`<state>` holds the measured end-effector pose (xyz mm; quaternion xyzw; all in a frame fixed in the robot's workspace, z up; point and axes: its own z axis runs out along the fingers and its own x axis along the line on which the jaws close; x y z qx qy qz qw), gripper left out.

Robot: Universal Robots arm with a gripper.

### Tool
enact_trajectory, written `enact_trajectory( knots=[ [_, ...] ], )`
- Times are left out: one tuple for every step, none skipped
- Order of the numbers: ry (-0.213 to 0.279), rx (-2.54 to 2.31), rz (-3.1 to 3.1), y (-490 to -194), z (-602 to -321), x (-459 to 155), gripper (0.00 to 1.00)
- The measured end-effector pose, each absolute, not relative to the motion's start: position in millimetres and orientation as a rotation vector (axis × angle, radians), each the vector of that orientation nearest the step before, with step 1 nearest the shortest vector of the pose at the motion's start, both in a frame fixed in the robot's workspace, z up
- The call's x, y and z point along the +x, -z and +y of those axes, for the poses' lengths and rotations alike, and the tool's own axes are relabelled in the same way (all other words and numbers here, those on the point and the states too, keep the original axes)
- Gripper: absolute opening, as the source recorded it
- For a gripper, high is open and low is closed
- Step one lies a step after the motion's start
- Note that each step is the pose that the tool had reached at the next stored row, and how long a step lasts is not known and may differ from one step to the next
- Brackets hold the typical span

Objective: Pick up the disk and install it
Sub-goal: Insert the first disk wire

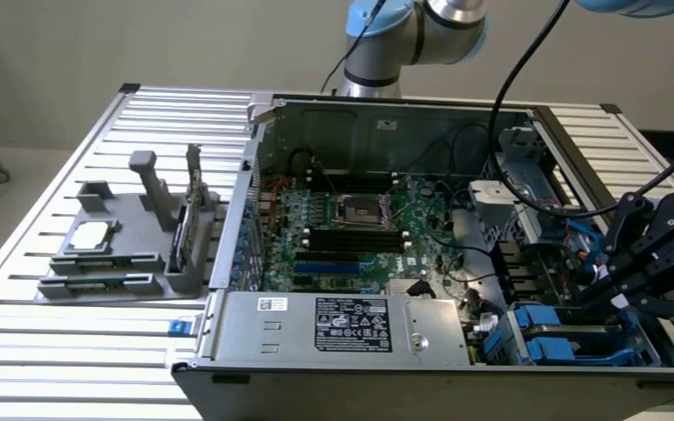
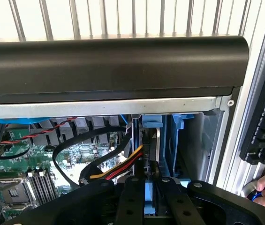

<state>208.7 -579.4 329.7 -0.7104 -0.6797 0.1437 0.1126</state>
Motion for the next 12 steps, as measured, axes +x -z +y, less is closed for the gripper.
enact_trajectory(
  knots=[
    [-0.422,-2.085,-1.995,-329.7,-579.4,208.7,0.16],
    [-0.422,-2.085,-1.995,-329.8,-579.3,208.7,0.16],
    [-0.422,-2.085,-1.995,-329.8,-579.2,208.7,0.16],
    [-0.423,-2.085,-1.995,-329.8,-579.1,208.7,0.16],
    [-0.423,-2.085,-1.995,-329.8,-578.9,208.7,0.16],
    [-0.423,-2.085,-1.994,-329.8,-578.8,208.7,0.16],
    [-0.423,-2.085,-1.994,-329.7,-578.6,208.7,0.16],
    [-0.423,-2.086,-1.994,-329.8,-578.4,208.7,0.16],
    [-0.424,-2.086,-1.994,-329.8,-578.1,208.7,0.16],
    [-0.424,-2.086,-1.994,-329.8,-577.9,208.7,0.16],
    [-0.424,-2.086,-1.994,-329.7,-577.8,208.7,0.16],
    [-0.425,-2.086,-1.994,-329.7,-577.6,208.7,0.16]
  ],
)
